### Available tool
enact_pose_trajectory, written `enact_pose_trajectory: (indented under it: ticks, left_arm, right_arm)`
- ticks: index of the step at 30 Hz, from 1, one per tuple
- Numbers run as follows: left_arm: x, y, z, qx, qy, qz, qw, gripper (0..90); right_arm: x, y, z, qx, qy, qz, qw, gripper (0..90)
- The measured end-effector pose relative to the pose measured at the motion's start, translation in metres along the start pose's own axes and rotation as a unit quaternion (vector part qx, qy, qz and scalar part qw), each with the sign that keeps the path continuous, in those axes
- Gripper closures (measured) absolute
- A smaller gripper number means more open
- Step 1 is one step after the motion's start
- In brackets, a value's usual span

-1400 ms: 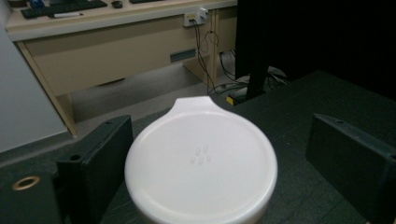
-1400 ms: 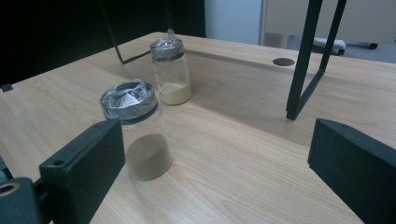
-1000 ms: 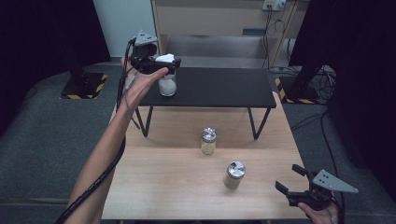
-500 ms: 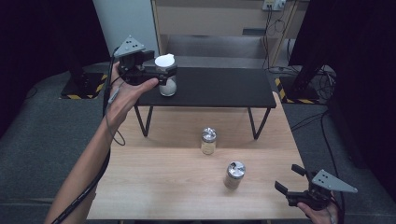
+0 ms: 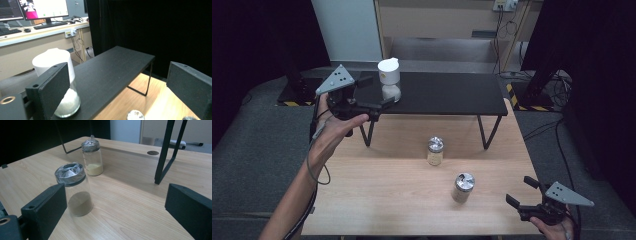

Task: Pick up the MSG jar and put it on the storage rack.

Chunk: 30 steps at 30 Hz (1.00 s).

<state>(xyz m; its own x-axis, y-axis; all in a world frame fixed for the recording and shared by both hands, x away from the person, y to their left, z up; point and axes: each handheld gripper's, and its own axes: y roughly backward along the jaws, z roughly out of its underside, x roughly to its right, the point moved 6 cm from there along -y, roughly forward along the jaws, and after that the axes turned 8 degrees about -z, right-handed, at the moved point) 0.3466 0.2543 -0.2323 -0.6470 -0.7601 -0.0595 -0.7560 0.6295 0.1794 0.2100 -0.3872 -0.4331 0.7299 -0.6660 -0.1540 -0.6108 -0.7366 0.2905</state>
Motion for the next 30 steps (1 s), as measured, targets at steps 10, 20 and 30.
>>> enact_pose_trajectory:
  ticks: [10,20,30]
  left_arm:
    - [0.011,0.026,0.021,0.004,-0.022,0.024,0.9995,2.7]
    - [0.018,0.057,0.043,0.016,-0.028,0.031,0.999,1.7]
    - [0.021,0.069,0.065,0.018,-0.031,0.029,0.999,1.2]
  right_arm:
    - [0.0,0.0,0.0,0.0,0.0,0.001,1.0,4.4]
    - [0.0,0.0,0.0,-0.001,0.0,0.002,1.0,4.4]
    - [-0.001,0.0,0.0,-0.002,0.0,0.004,1.0,4.4]
